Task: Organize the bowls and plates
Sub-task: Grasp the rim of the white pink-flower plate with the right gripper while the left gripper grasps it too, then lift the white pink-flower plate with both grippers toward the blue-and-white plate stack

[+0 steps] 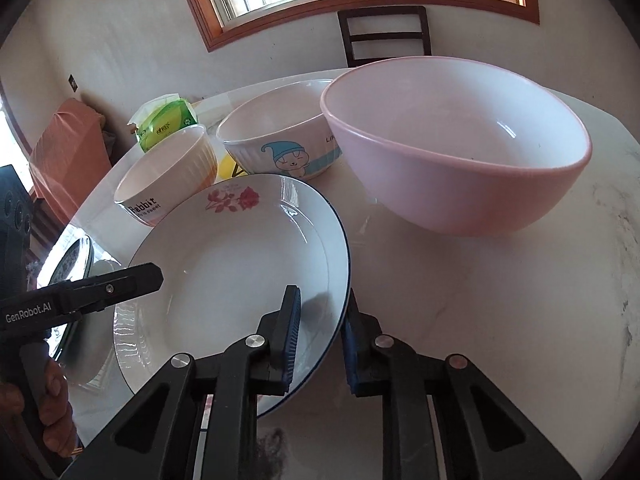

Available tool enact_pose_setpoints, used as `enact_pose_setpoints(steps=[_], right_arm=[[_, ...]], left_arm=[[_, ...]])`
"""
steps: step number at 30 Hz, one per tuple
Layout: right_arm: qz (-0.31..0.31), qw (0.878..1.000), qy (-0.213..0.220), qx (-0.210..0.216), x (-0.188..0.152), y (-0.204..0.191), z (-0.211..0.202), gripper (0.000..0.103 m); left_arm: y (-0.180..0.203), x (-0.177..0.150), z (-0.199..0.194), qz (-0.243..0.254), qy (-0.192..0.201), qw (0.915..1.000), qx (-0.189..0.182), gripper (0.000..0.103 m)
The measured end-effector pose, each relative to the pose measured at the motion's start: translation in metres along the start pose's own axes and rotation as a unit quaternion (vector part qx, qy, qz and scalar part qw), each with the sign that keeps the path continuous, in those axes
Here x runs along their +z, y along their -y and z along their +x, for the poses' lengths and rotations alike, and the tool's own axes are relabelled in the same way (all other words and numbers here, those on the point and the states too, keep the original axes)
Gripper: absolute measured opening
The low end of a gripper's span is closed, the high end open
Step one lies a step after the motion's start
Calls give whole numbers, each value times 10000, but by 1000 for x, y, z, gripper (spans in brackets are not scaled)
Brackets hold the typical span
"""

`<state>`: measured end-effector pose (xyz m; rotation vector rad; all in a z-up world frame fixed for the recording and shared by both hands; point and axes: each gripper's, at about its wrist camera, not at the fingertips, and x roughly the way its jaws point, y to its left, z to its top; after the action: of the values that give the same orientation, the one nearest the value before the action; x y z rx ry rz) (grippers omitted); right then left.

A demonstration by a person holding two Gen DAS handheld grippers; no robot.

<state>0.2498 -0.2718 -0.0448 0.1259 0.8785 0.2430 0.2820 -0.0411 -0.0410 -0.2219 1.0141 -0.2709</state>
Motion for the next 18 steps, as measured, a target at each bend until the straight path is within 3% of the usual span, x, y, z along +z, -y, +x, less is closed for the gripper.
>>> enact_pose_setpoints(steps=[2,18], right_arm=[[-19,10000,14,11,-3,1,-2,19],[-196,9994,263,-146,-28,-14,-31,19]], left_arm=[[2,-4,-1,132,116,9997,176,19],[1,-37,-23,-58,219,9997,116,19]])
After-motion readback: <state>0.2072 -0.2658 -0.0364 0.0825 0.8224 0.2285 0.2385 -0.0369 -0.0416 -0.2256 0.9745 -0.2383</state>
